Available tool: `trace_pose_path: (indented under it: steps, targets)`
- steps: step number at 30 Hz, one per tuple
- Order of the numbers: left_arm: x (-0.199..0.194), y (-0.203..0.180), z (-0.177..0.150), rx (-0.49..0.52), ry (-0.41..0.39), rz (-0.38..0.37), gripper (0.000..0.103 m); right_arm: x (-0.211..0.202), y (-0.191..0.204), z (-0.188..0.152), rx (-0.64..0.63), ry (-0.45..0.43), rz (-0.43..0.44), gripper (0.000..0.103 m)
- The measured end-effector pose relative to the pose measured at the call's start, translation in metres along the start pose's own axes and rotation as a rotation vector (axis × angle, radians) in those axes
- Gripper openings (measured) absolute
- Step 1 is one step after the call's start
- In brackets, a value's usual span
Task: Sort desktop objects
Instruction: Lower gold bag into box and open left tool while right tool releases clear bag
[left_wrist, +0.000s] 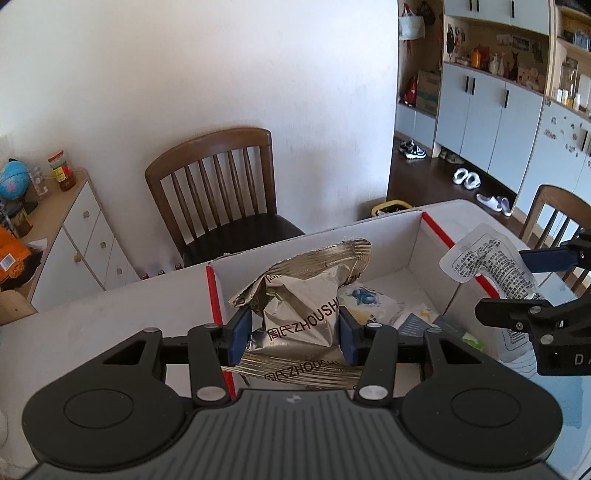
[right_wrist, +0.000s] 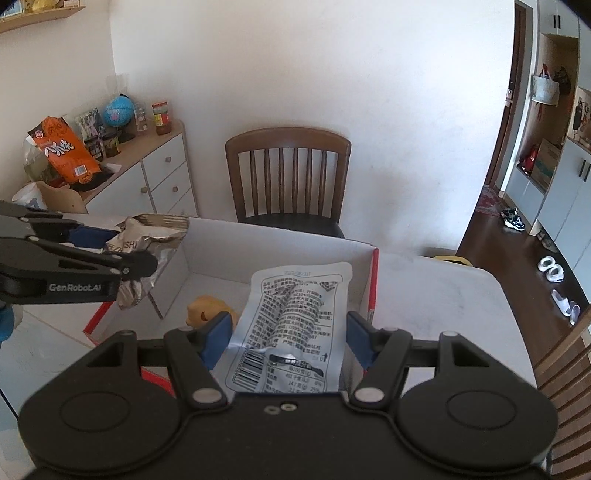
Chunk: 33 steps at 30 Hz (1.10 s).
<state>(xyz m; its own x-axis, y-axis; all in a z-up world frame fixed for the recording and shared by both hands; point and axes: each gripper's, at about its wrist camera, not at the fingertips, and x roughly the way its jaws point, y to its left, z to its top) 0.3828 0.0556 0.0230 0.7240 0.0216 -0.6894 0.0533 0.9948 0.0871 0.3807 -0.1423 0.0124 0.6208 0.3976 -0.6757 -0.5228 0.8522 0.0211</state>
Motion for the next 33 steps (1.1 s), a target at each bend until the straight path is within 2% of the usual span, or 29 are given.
trace_pose_path:
  steps: [9,20,25,33]
  targets:
    - [0.044,-0.006,0.01,0.032,0.079,0.018,0.047,0.032,-0.003,-0.001,-0.029,0.06,0.012,0.066]
    - [0.089,-0.007,0.021,0.037,0.178,-0.006,0.047,0.054,0.0,-0.008,-0.037,0.107,0.038,0.066]
    - [0.101,-0.008,0.02,0.051,0.19,0.015,0.047,0.06,-0.002,-0.009,-0.036,0.118,0.035,0.066]
    - [0.118,-0.005,0.017,0.038,0.234,0.002,0.047,0.076,-0.004,-0.008,-0.026,0.151,0.055,0.066]
